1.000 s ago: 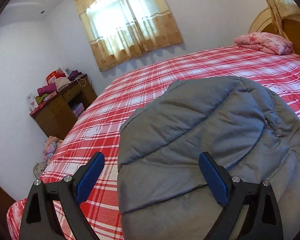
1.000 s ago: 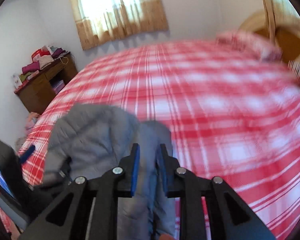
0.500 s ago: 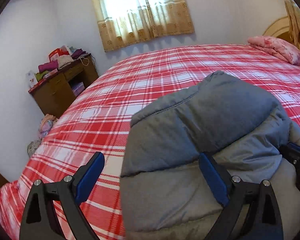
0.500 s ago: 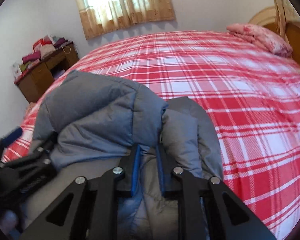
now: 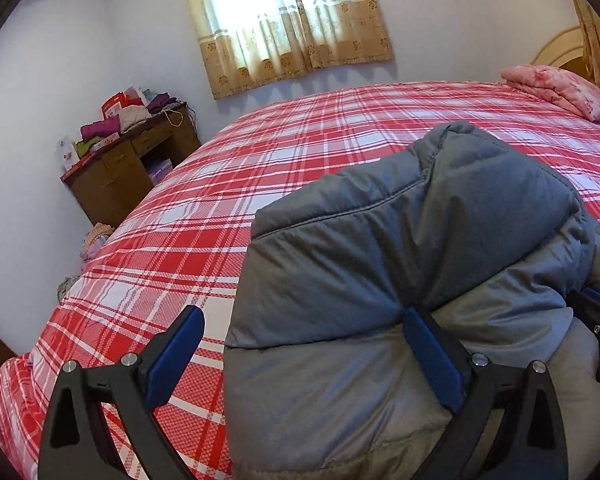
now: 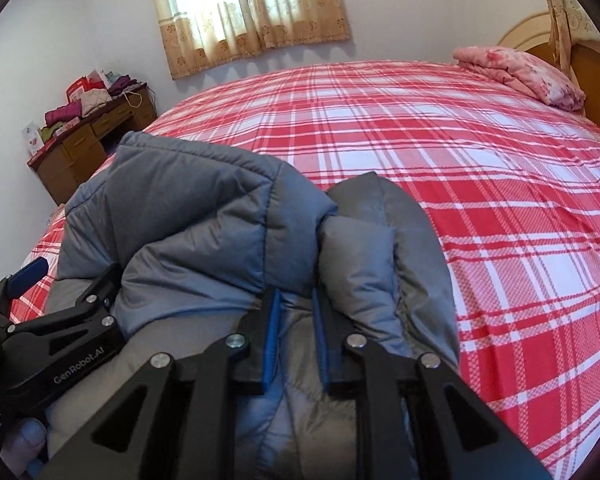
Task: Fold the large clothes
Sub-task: 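Grasp the folded jacket with both grippers, pinching its edges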
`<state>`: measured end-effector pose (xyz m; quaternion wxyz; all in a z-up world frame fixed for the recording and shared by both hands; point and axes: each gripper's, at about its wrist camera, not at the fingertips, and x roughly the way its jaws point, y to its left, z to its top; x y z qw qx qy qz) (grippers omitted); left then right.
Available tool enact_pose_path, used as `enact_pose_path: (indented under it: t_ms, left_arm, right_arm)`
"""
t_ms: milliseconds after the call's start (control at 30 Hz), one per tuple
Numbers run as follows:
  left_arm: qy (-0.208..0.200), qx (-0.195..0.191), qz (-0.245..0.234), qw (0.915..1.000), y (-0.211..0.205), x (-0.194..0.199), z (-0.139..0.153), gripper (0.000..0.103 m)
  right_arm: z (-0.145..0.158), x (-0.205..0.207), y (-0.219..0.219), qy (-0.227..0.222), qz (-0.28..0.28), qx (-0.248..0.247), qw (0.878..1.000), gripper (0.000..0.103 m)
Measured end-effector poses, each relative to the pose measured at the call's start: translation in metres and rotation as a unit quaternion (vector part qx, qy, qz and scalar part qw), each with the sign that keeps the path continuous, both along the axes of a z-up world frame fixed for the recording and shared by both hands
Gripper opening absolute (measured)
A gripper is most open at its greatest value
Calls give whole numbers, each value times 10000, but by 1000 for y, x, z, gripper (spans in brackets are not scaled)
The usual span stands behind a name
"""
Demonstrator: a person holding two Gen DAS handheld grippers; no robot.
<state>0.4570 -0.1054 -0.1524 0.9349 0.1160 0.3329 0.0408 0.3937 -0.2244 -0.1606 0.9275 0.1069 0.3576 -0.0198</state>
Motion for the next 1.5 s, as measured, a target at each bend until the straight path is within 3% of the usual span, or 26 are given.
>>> enact_pose_path:
  t_ms: [567,1500]
  left_arm:
    - [178,-196,5,9996,8,8,-7,102]
    - [349,-118,12,9993,5,13,-16,102]
  right_arm:
    - [-6,-1,5,12,-37,-91,10000,19]
    - [-10,2,14,84,-134,-373,9992,19]
